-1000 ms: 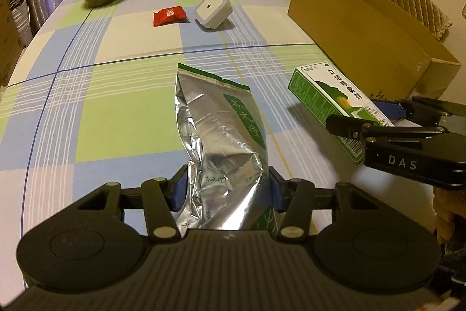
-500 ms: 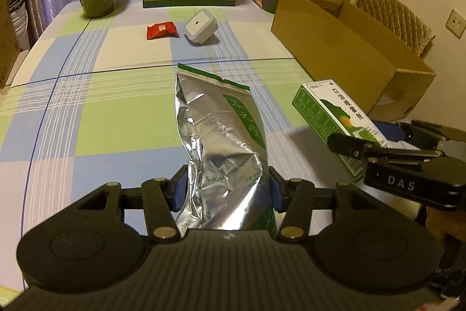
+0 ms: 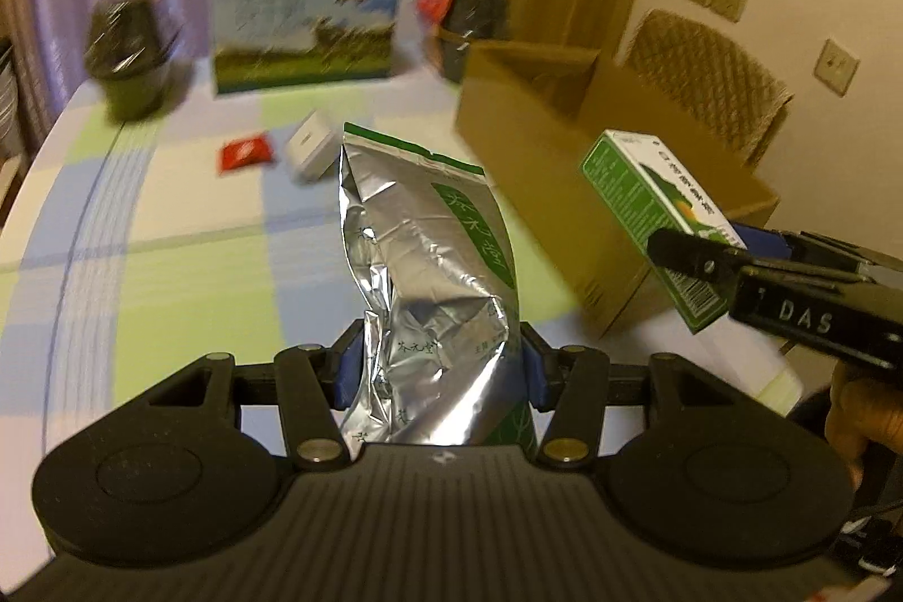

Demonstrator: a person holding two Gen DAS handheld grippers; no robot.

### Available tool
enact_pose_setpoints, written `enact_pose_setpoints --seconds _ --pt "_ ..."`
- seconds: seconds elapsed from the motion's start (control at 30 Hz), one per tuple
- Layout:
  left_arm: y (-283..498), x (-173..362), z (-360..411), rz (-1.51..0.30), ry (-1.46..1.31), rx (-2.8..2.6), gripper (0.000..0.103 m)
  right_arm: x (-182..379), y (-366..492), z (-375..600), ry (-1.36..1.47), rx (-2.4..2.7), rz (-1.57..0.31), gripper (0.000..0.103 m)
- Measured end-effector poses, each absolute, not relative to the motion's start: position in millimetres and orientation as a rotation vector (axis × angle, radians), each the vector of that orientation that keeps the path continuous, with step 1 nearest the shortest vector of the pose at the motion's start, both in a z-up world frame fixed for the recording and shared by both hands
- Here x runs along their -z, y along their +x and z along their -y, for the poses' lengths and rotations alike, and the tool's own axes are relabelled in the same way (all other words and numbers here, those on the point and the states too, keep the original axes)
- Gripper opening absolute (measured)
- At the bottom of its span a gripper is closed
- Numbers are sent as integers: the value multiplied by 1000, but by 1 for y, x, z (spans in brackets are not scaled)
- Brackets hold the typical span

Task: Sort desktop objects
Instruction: 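Carry the foil bag and spray box over the cardboard box with both tools, then open both tools to drop the foil bag and spray box into the cardboard box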

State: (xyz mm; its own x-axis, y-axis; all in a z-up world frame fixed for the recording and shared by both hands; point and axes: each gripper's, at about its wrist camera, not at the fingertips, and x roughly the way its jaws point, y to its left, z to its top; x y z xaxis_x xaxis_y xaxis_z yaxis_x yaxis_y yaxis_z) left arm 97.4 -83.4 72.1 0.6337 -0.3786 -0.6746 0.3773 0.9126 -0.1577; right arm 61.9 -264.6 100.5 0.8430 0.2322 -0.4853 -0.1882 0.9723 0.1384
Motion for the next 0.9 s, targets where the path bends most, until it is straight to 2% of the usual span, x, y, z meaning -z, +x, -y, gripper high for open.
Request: enact_pose_setpoints --seconds 0.3,0.57,0.73,0.9 --pt "160 -111 187 -724 -27 592 48 -132 117 356 79 -81 -452 53" --pt "212 -102 261 -758 -45 646 48 -118 154 404 69 -31 -481 53" --pt "235 -91 276 -783 -103 617 53 -108 166 417 87 -27 -504 53" --pt "237 -91 269 -760 -97 598 53 -100 171 419 90 -37 -521 53"
